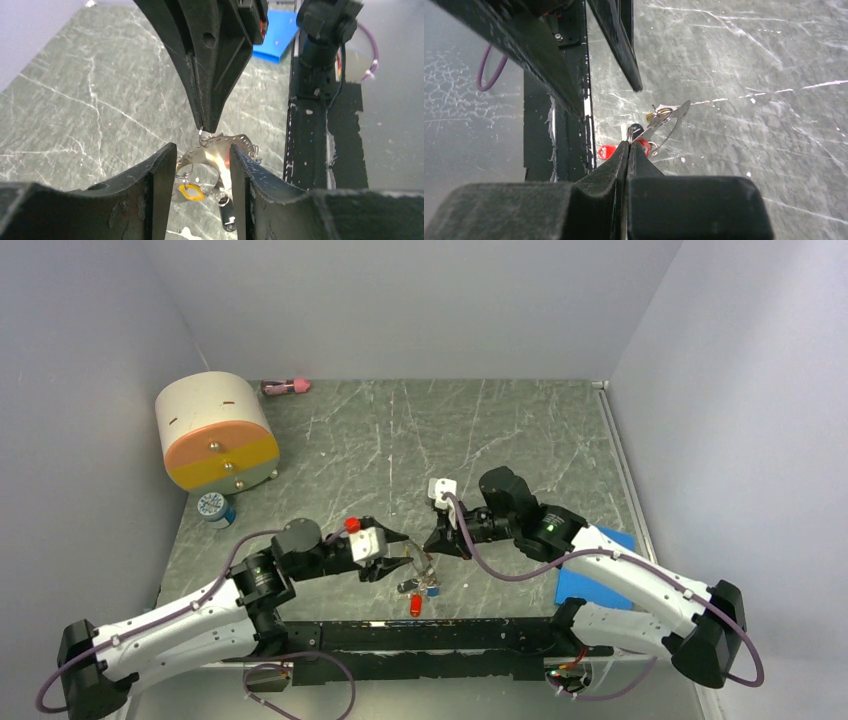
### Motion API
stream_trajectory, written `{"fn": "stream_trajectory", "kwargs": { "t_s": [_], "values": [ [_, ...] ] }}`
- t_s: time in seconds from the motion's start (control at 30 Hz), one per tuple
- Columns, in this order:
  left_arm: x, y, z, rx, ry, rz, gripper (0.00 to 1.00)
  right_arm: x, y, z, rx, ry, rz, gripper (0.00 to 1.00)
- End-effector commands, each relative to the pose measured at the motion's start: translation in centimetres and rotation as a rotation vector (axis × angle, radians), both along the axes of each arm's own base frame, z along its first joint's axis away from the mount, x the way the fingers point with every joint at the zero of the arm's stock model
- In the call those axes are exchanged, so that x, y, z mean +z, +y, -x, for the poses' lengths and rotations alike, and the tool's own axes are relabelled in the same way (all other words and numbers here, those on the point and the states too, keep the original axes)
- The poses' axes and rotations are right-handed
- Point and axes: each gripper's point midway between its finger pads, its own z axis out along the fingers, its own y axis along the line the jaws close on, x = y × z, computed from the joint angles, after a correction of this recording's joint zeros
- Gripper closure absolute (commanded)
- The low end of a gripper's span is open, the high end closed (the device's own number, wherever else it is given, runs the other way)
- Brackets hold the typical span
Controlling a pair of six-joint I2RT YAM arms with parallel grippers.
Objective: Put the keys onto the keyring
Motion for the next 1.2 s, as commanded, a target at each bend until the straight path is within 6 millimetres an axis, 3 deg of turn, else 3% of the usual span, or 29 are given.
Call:
{"fn": "stream_trajectory", "kwargs": {
  "t_s": [0.0, 0.57, 0.77, 1.03, 1.17],
  "values": [
    [-0.5, -0.6, 0.1, -0.054, -0.021, -0.123, 0.54, 2.1, -0.3, -1.1, -0.022, -0.057, 0.047, 1.00],
    [-0.4, -1.6, -1.0, -0.041, -0.034, -0.162, 0.58, 2.3, 1.4, -0.8, 0.038, -0.068, 0.172, 1.00],
    [-0.7, -2.2, -1.2, -0.051, -0.030, -0.166, 0.71, 2.6, 1.9, -0.5, 0.058, -0.069, 0.148, 1.00],
    [-0.4, -3.1, -1.2, -0.075, -0.034, -0.143, 0.78, 2.5, 2.1, -0.3, 0.063, -0.066, 0.145, 1.00],
    [-0.3, -3.1, -1.2, -0.076, -0.037, -0.137, 0.94, 2.2, 2.1, -0.5, 0.059, -0.063, 0.154, 1.00]
  ]
}}
